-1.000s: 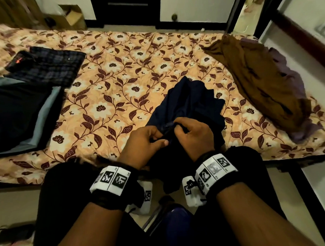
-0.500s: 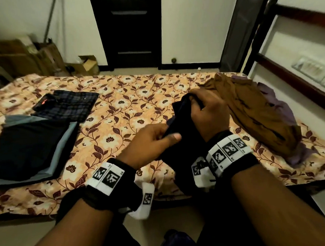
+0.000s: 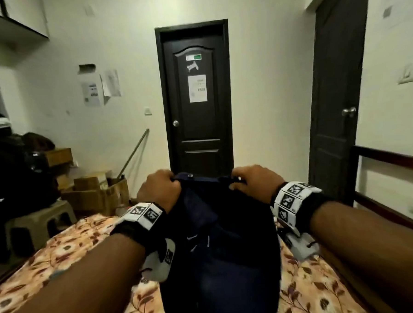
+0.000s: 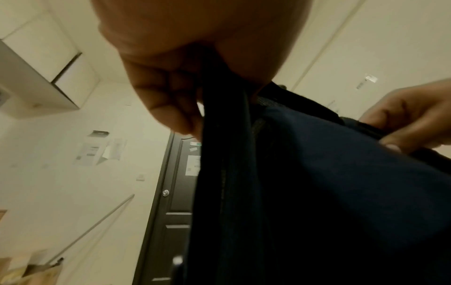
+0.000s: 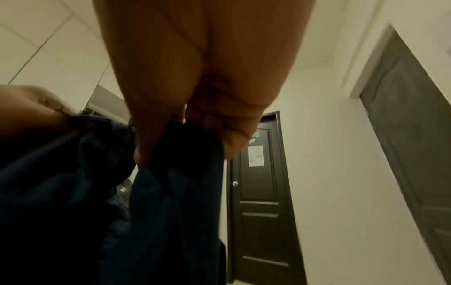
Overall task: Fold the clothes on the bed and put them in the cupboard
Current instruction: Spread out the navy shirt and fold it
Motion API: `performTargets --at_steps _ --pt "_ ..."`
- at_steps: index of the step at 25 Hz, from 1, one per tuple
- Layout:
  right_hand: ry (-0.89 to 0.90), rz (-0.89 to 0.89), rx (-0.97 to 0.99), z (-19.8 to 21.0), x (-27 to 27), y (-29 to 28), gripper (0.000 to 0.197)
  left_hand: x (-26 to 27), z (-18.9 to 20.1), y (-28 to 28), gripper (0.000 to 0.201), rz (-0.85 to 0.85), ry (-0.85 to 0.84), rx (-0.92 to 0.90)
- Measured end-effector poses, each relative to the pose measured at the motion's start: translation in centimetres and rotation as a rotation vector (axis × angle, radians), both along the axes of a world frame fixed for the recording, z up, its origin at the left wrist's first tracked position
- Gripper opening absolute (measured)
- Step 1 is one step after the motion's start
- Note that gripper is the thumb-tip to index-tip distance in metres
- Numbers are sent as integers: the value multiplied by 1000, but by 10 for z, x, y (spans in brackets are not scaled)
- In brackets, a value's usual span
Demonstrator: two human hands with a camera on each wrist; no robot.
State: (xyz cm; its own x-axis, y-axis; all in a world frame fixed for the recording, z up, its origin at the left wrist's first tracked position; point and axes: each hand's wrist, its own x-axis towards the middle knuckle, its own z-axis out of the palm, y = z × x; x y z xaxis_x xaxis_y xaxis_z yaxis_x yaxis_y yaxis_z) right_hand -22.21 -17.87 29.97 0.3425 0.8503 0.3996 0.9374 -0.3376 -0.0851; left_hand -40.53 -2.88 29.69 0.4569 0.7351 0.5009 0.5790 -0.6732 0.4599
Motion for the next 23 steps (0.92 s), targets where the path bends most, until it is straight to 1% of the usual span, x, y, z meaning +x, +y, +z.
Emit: performTargets --at_steps 1,2,3,4,5,6,7,8,9,10,11,12,13,14,15,16,17,18,19,20,21,22,23 --pt "81 55 -134 -4 6 0 25 1 -10 3 24 34 82 -26" --pt "146 111 -227 -10 8 -2 24 1 -24 7 32 19 104 -28" --pt "214 163 -291 -17 8 -6 20 -3 -36 7 42 -23 87 -28" --pt "294 224 -353 -27 6 -12 16 -9 -43 7 49 -94 21 -34" --pt "370 281 -429 -41 4 -20 19 -16 -48 9 50 -193 -46 -110" --pt "454 324 -535 -59 2 -30 27 -23 -53 12 41 -326 -59 -243" --pt "528 343 -690 -79 -3 -42 32 -34 -53 10 24 -492 80 -399" --pt "584 353 -850 -101 -8 -54 30 -45 -53 4 22 -637 346 -457" --pt "610 341 -987 -116 -11 -63 26 -54 -51 -2 30 -704 643 -442" --pt "625 301 -1048 -121 -12 -70 26 -57 -53 -1 33 -734 848 -407" --pt "602 247 -956 -118 -7 -68 22 -51 -53 6 29 -685 945 -330" --pt "527 165 -718 -110 3 -60 14 -41 -53 16 20 -595 868 -248" --pt "448 51 -353 -97 15 -50 8 -30 -50 24 10 -443 659 -159" --pt "385 -30 -3 -79 21 -41 8 -21 -48 31 17 -266 386 -71" --pt "331 -55 238 -66 23 -31 10 -13 -49 30 28 -155 129 8" --pt "326 -17 358 -60 18 -24 10 -4 -58 23 37 -148 -39 43" --pt "367 43 380 -70 5 -22 9 0 -75 7 44 -207 -103 20" --pt "445 116 367 -91 -11 -24 5 0 -102 -13 47 -295 -123 -22" --pt "541 149 354 -124 -29 -32 5 -3 -136 -37 46 -372 -142 -124" --pt "654 153 348 -165 -45 -40 15 -8 -173 -60 42 -430 -171 -258" --pt "790 123 336 -210 -59 -51 20 -14 -212 -82 37 -452 -200 -409" --pt "938 59 352 -255 -70 -61 19 -19 -252 -100 32 -448 -250 -540" --pt "1065 -43 363 -297 -81 -73 16 -24 -288 -116 27 -418 -272 -628"
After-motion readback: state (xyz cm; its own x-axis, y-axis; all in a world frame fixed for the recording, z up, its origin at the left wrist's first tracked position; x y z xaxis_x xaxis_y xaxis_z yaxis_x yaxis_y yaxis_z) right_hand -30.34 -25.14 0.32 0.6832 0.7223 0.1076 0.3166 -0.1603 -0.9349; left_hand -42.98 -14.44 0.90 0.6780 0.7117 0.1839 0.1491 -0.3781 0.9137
